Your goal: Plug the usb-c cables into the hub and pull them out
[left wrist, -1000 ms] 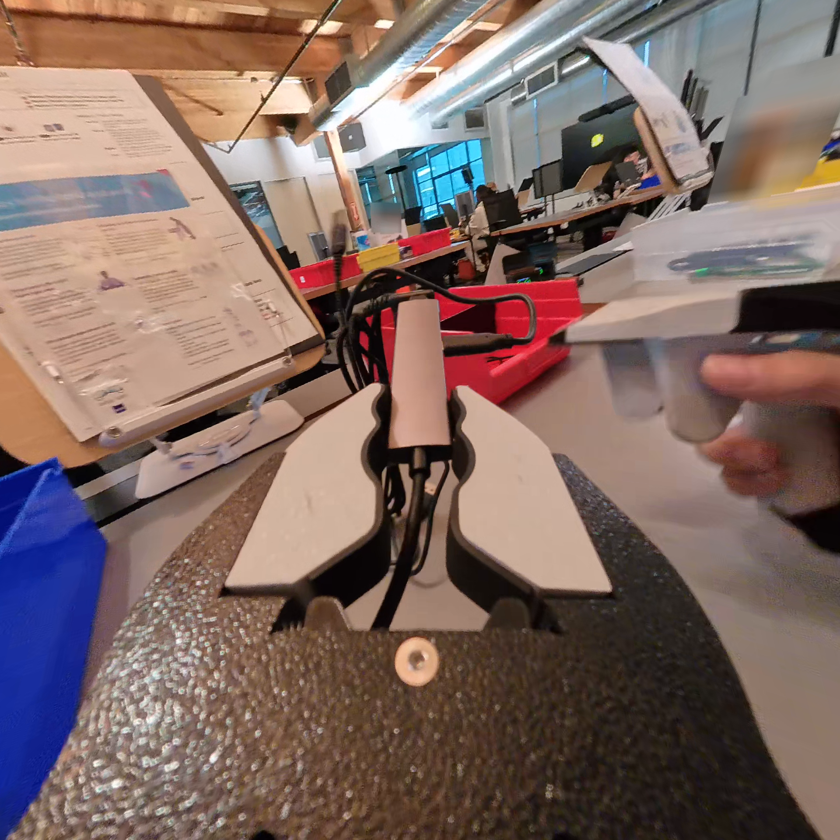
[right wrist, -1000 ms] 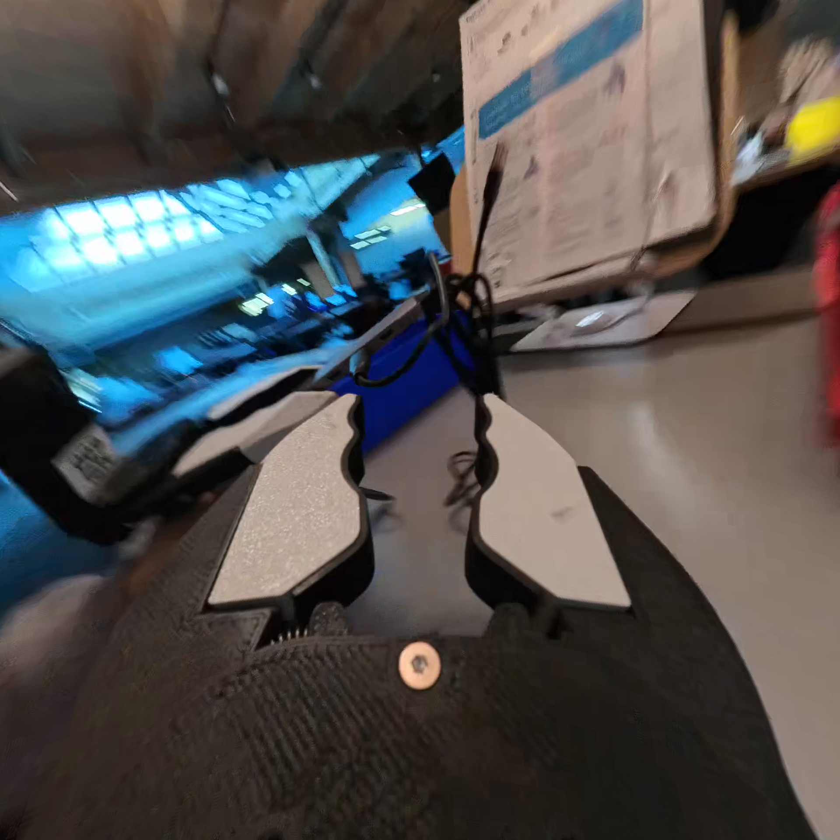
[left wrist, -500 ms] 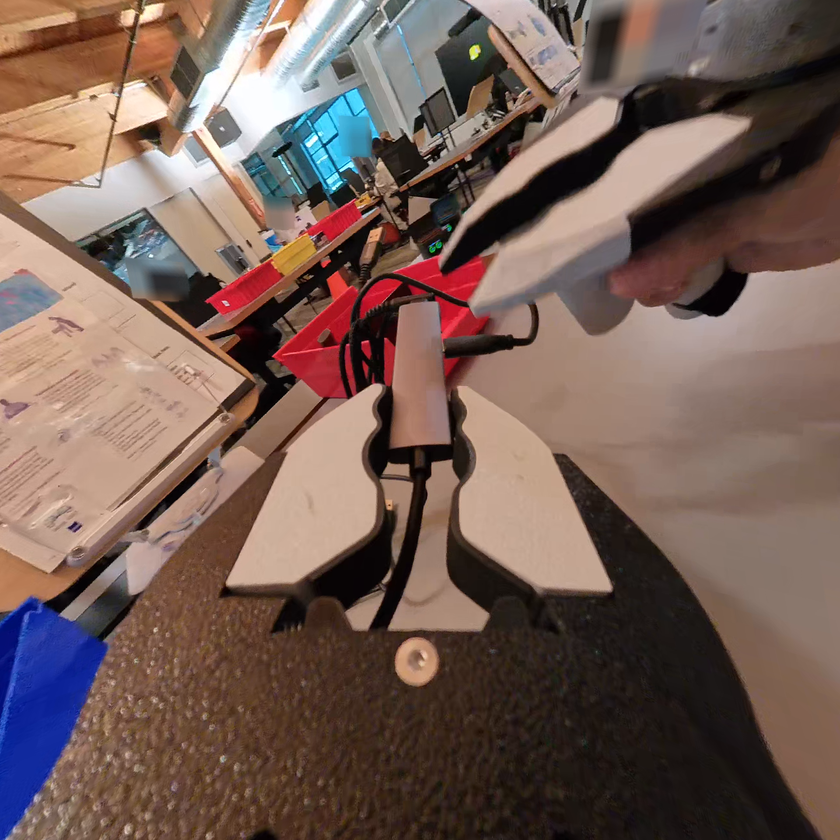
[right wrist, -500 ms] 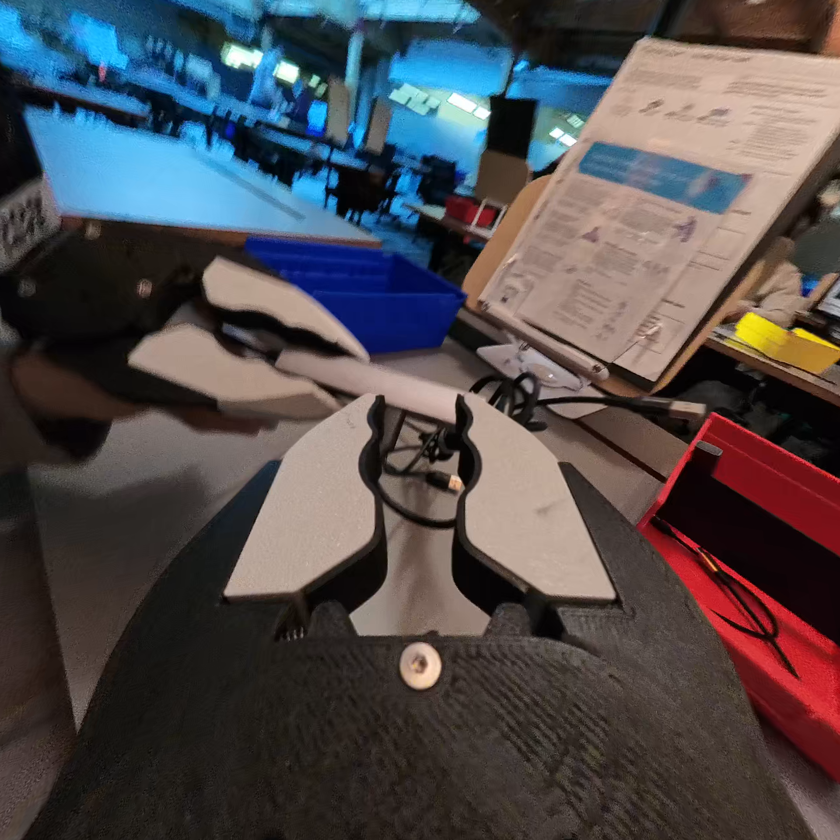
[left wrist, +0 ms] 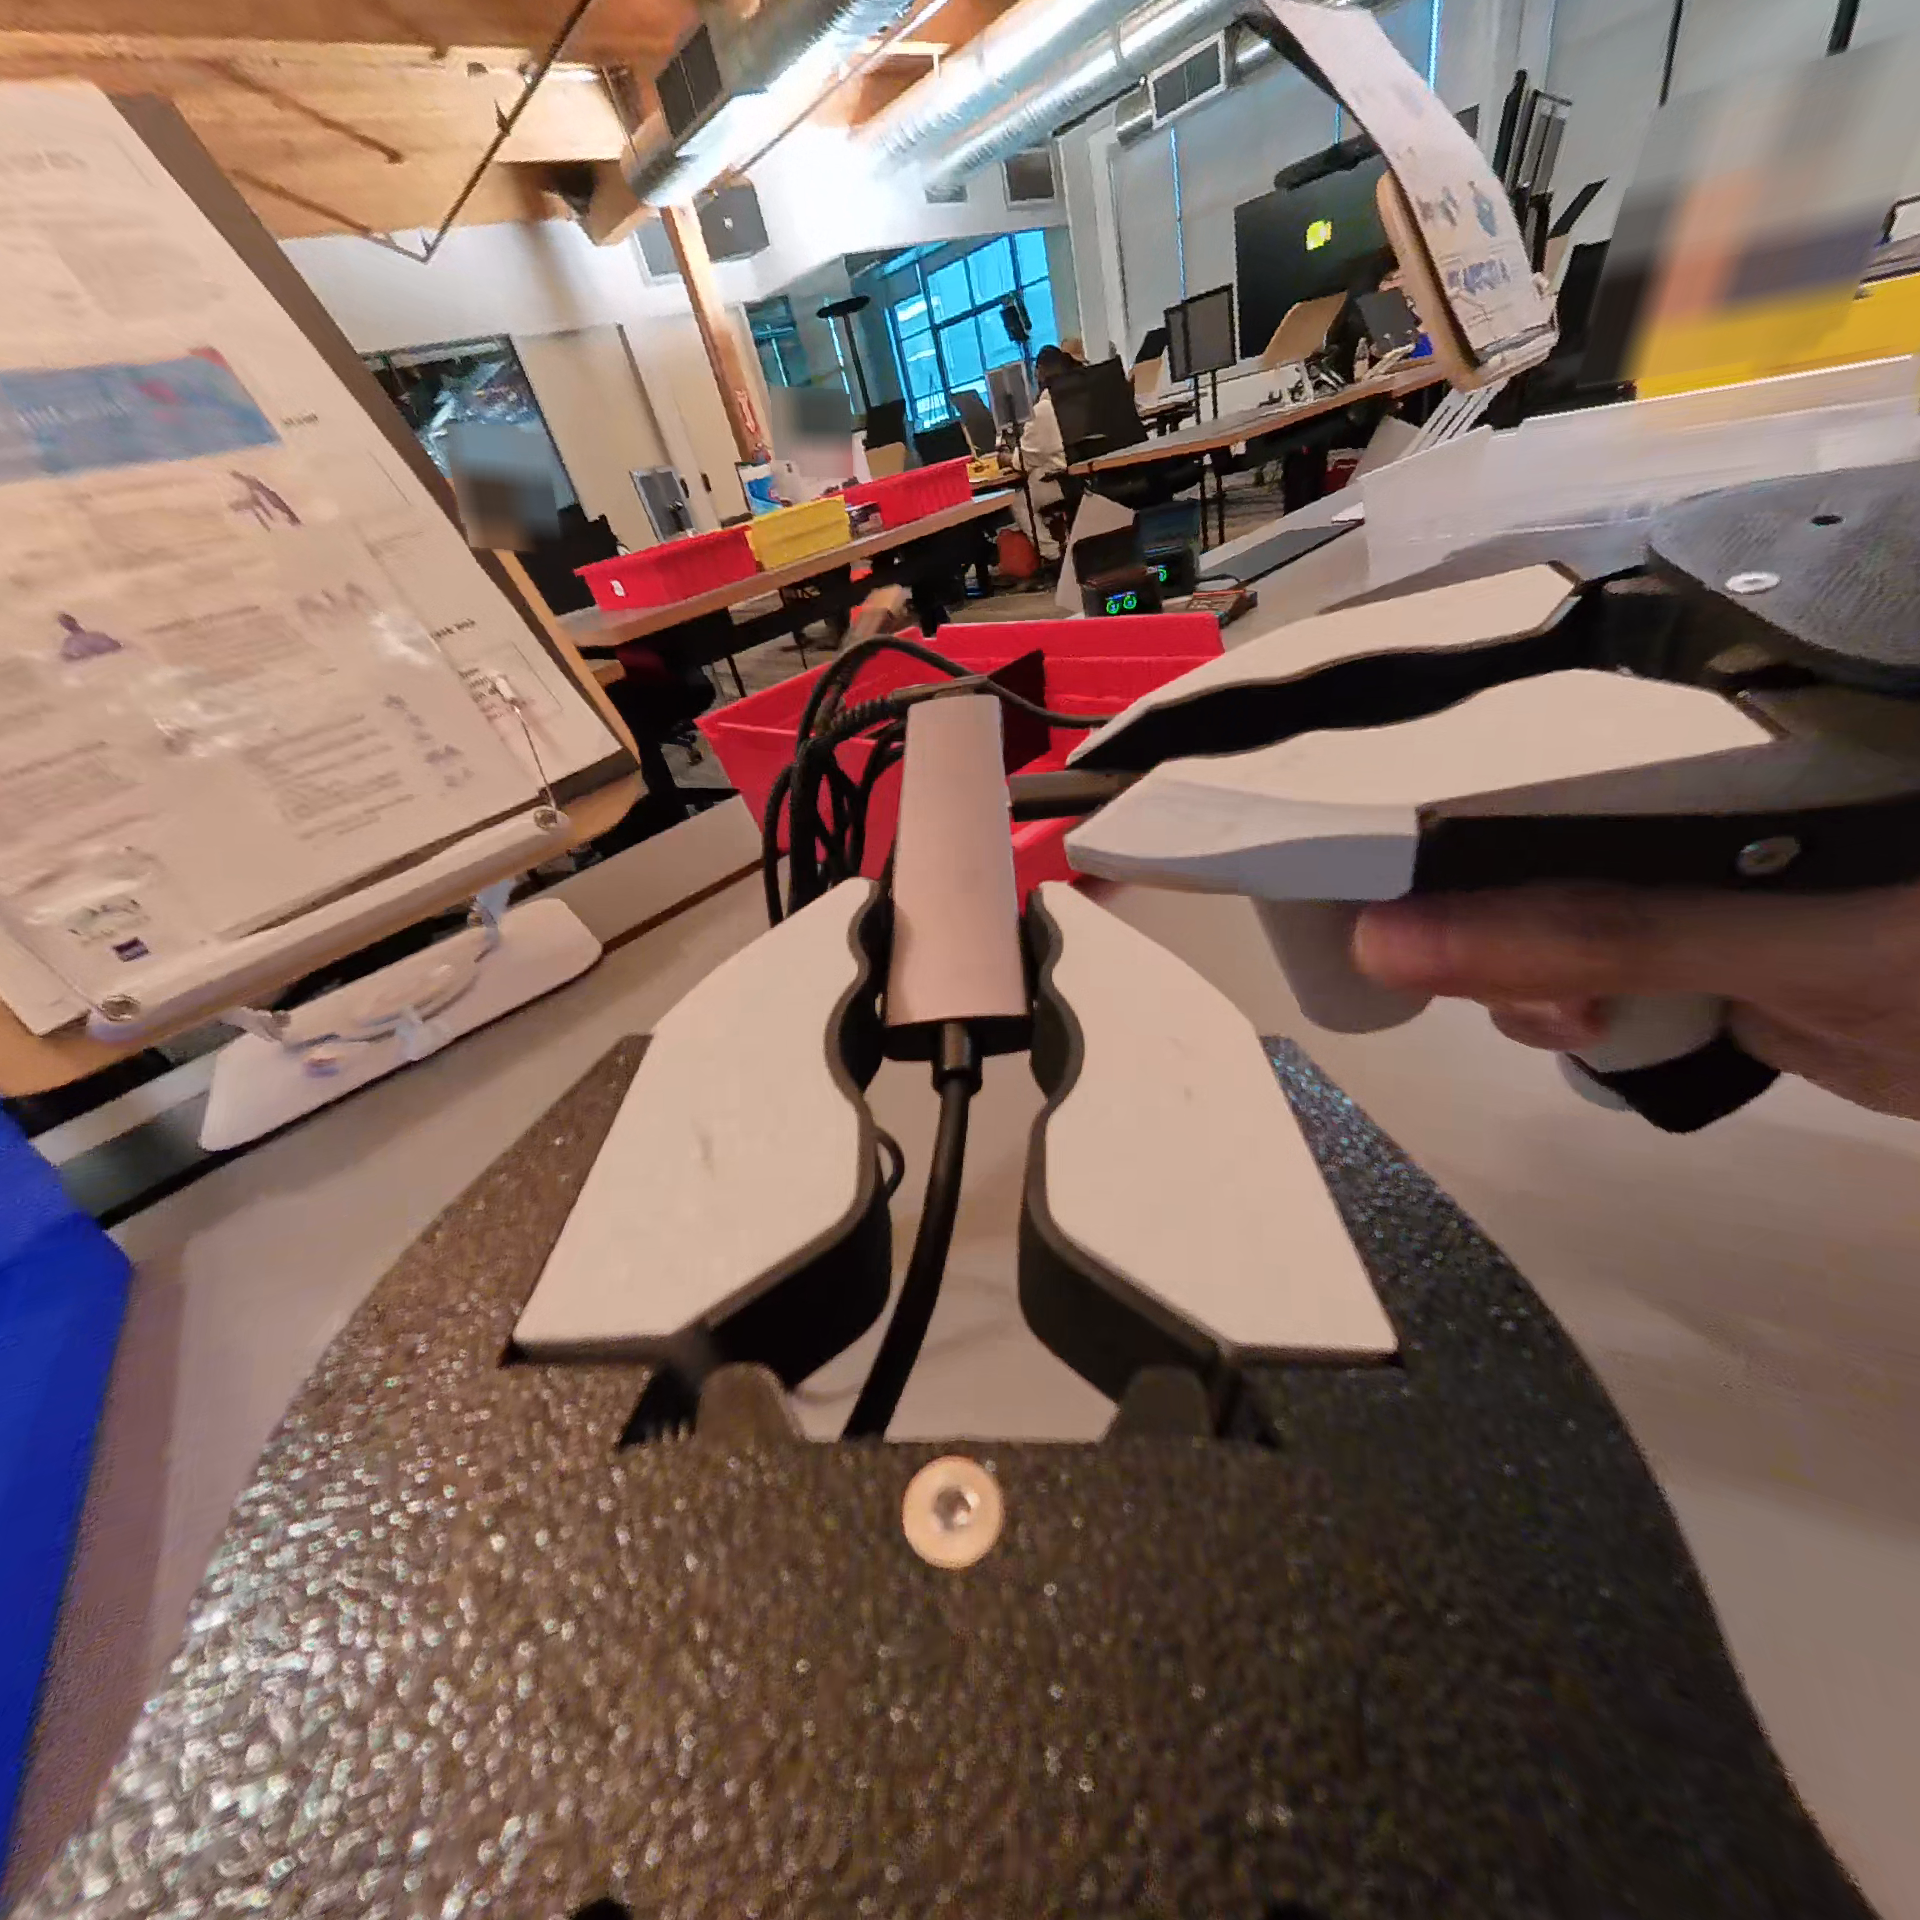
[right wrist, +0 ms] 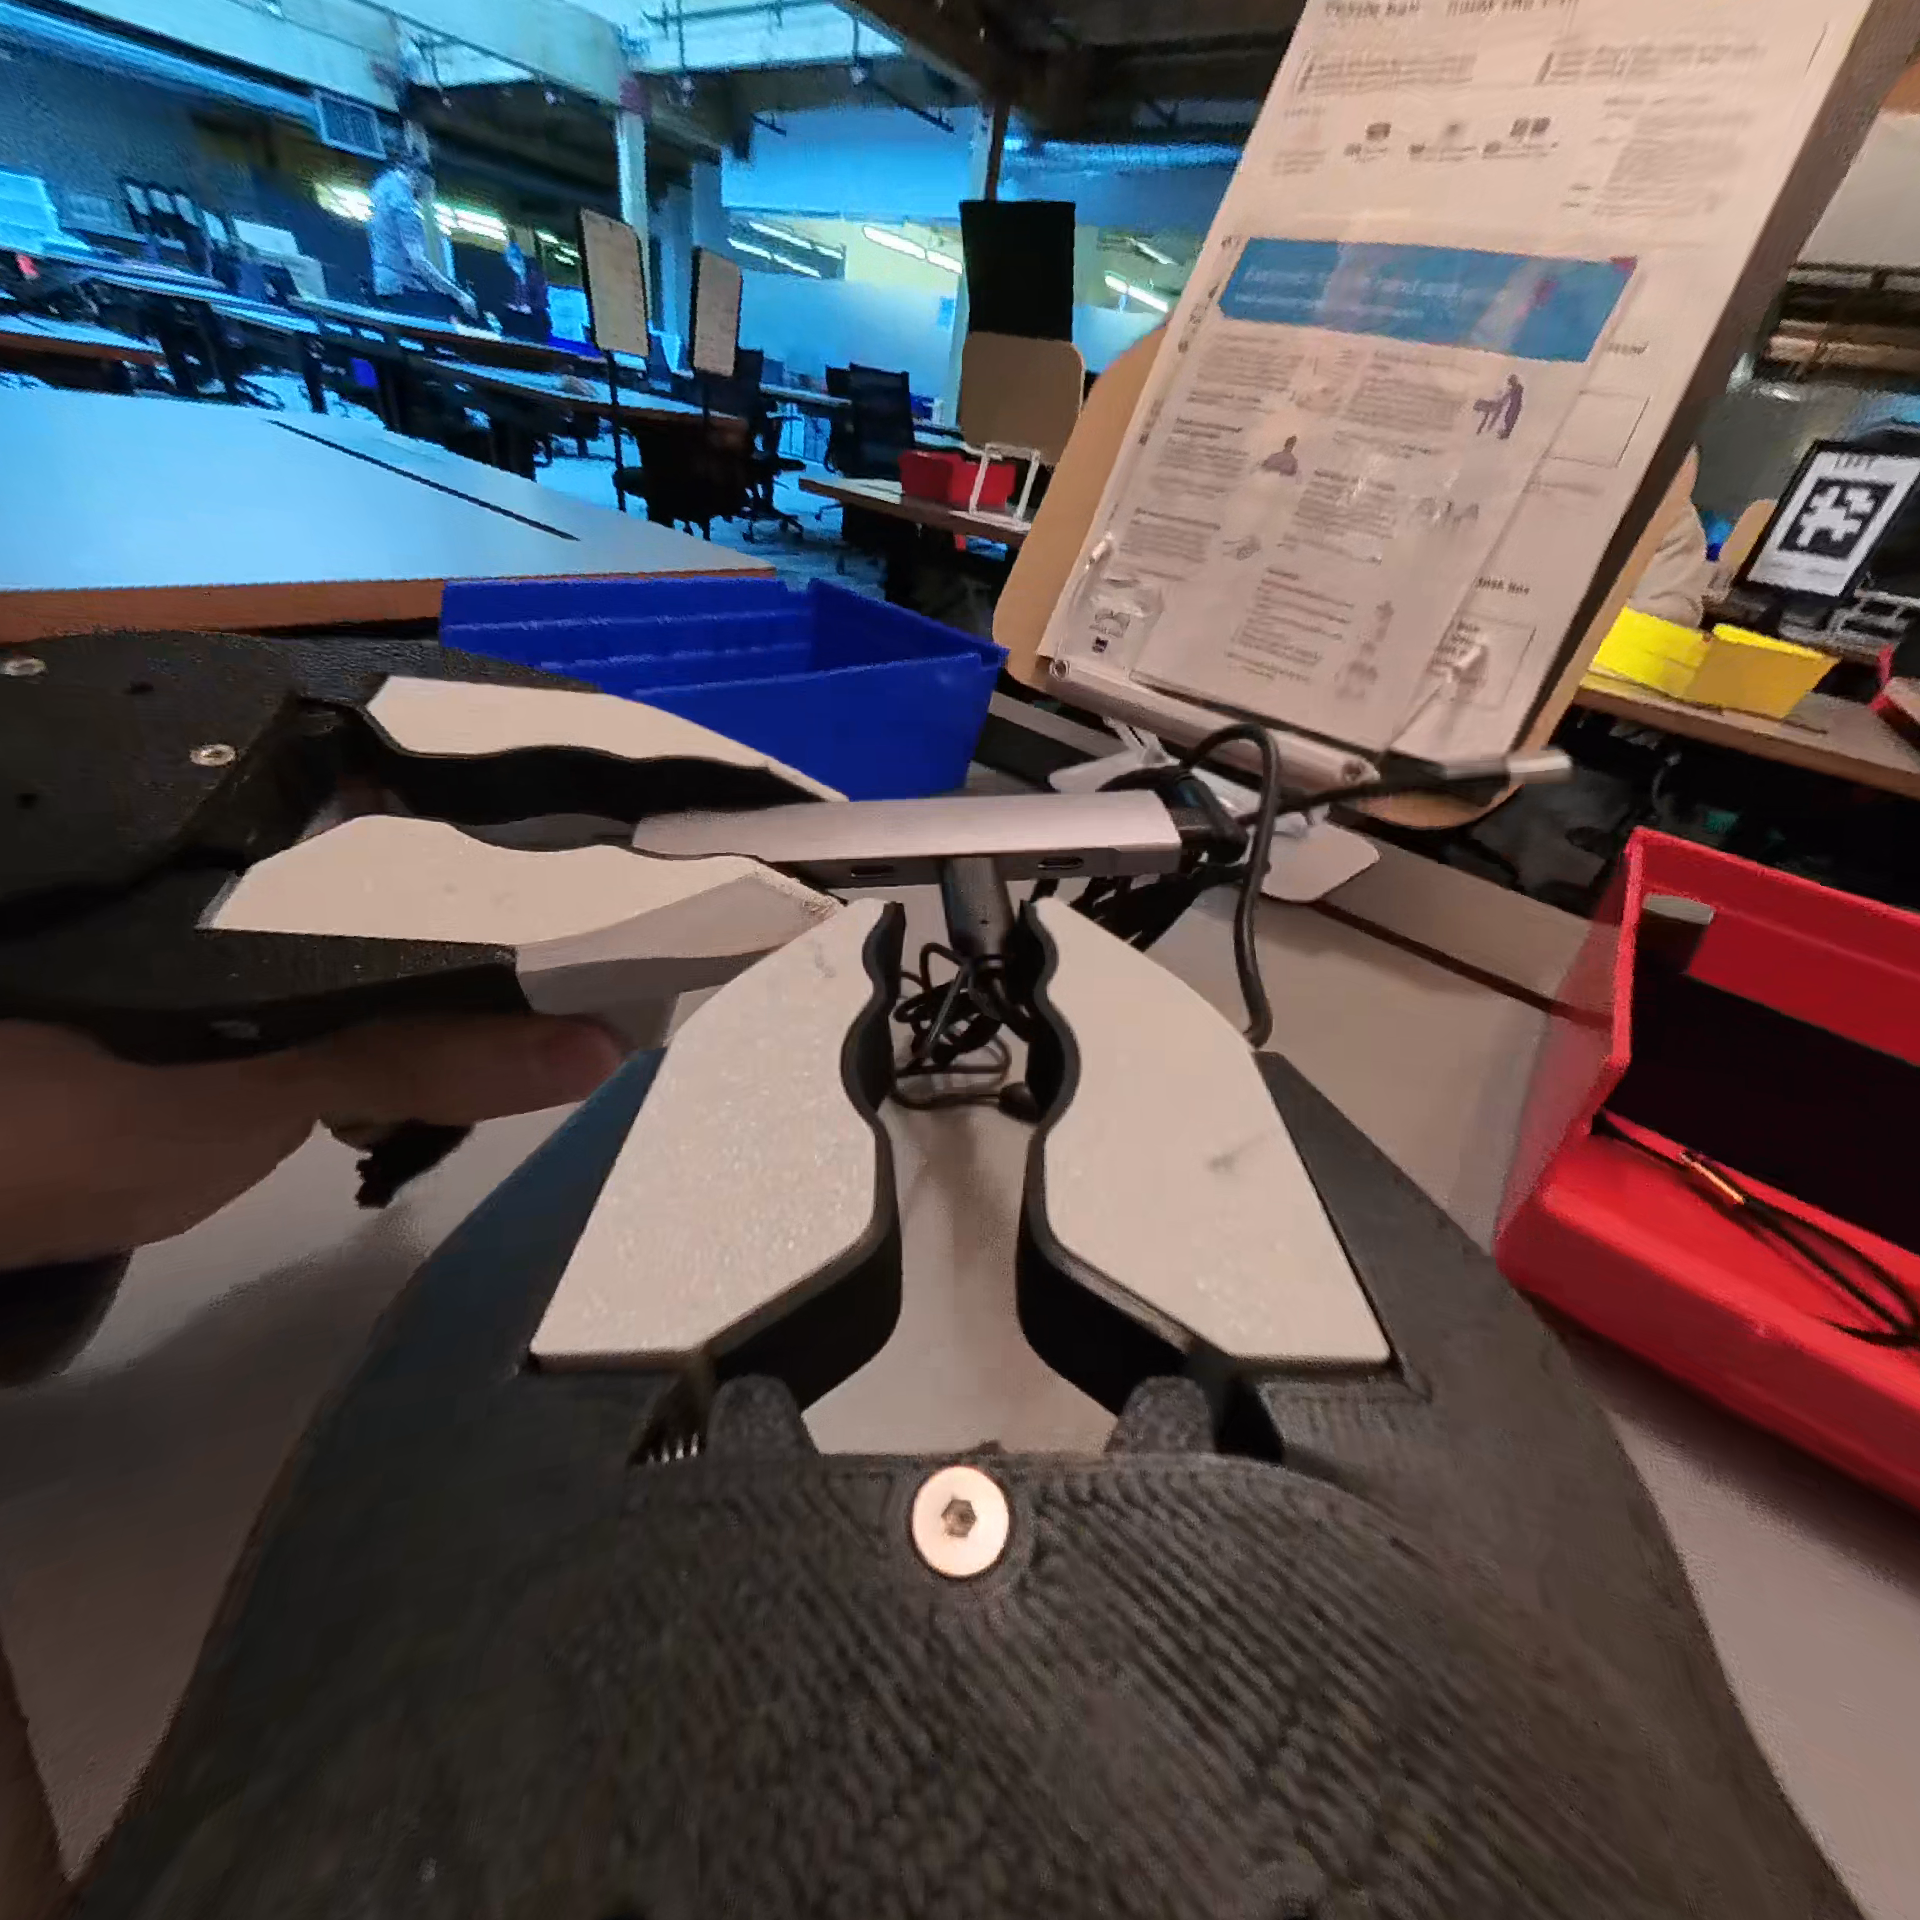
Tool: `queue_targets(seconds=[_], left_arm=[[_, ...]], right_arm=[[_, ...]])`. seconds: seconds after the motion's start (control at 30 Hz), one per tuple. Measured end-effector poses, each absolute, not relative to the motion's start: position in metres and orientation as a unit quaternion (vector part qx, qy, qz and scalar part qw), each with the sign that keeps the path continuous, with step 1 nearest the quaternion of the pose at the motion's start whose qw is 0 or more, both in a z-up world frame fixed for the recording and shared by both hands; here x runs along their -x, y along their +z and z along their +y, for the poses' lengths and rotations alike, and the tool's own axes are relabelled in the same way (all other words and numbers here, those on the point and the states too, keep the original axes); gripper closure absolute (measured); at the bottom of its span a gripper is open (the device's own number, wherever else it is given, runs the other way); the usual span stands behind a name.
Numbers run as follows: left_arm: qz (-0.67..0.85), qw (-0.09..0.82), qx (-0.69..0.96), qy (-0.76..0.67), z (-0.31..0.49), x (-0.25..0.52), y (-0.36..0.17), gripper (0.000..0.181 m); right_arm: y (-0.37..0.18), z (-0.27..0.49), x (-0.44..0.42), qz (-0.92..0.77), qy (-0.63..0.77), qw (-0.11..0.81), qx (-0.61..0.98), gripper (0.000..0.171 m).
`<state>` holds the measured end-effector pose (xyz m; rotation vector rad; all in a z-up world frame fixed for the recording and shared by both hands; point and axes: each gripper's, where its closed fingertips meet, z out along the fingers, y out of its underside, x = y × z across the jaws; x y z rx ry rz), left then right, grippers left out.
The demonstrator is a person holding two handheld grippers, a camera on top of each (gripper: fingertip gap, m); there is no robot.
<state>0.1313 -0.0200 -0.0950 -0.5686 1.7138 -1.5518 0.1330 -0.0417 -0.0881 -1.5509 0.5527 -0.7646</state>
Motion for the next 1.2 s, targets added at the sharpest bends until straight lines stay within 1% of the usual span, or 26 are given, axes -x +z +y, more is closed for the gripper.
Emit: queue_targets(seconds=[0.07,0.33,0.43,0.53,0.6,0.63,0.67,0.7,0.77,0.83,0.9,0.93,1.0,1.1,1.2], left_arm=[[0.669,0.359,0.222,-0.611,-0.021,-0.133,-0.101,0.158],[0.676,0.313,0.227,-0.627,-0.019,-0.14,-0.121,0.158],[0.683,0.327,0.229,-0.611,-0.016,-0.144,-0.129,0.157],[0.689,0.351,0.226,-0.592,-0.009,-0.151,-0.136,0.156],[0.625,0.39,0.332,-0.589,0.041,-0.179,-0.128,0.158],[0.587,0.373,0.397,-0.599,0.078,-0.195,-0.121,0.158],[0.572,0.347,0.413,-0.618,0.096,-0.204,-0.11,0.158],[0.579,0.338,0.393,-0.629,0.096,-0.204,-0.101,0.158],[0.61,0.367,0.318,-0.626,0.076,-0.194,-0.093,0.158],[0.634,0.363,0.28,-0.622,0.052,-0.181,-0.095,0.158],[0.647,0.358,0.249,-0.625,0.032,-0.169,-0.099,0.158],[0.655,0.355,0.239,-0.622,0.023,-0.165,-0.103,0.158],[0.664,0.334,0.222,-0.631,0.005,-0.156,-0.111,0.158],[0.685,0.333,0.197,-0.618,-0.016,-0.145,-0.125,0.158],[0.687,0.334,0.194,-0.616,-0.025,-0.139,-0.13,0.158]], right_arm=[[-0.091,-0.046,-0.136,0.249,-0.338,0.62,0.662,0.158],[-0.107,-0.043,-0.141,0.299,-0.27,0.668,0.626,0.16],[-0.117,-0.041,-0.143,0.298,-0.27,0.667,0.628,0.16],[-0.128,-0.04,-0.144,0.307,-0.256,0.659,0.637,0.17],[-0.128,-0.052,-0.143,0.313,-0.27,0.654,0.634,0.171],[-0.136,-0.056,-0.141,0.311,-0.253,0.639,0.656,0.171],[-0.144,-0.06,-0.141,0.323,-0.223,0.634,0.667,0.171],[-0.139,-0.066,-0.142,0.332,-0.218,0.656,0.642,0.171],[-0.129,-0.068,-0.146,0.347,-0.214,0.681,0.608,0.171],[-0.12,-0.053,-0.141,0.317,-0.21,0.688,0.618,0.156],[-0.106,-0.045,-0.136,0.299,-0.26,0.682,0.614,0.14],[-0.099,-0.044,-0.132,0.287,-0.289,0.678,0.612,0.142],[-0.092,-0.04,-0.127,0.268,-0.32,0.669,0.615,0.154],[-0.102,-0.048,-0.136,0.293,-0.344,0.634,0.628,0.151],[-0.125,-0.051,-0.144,0.308,-0.319,0.593,0.672,0.148]])
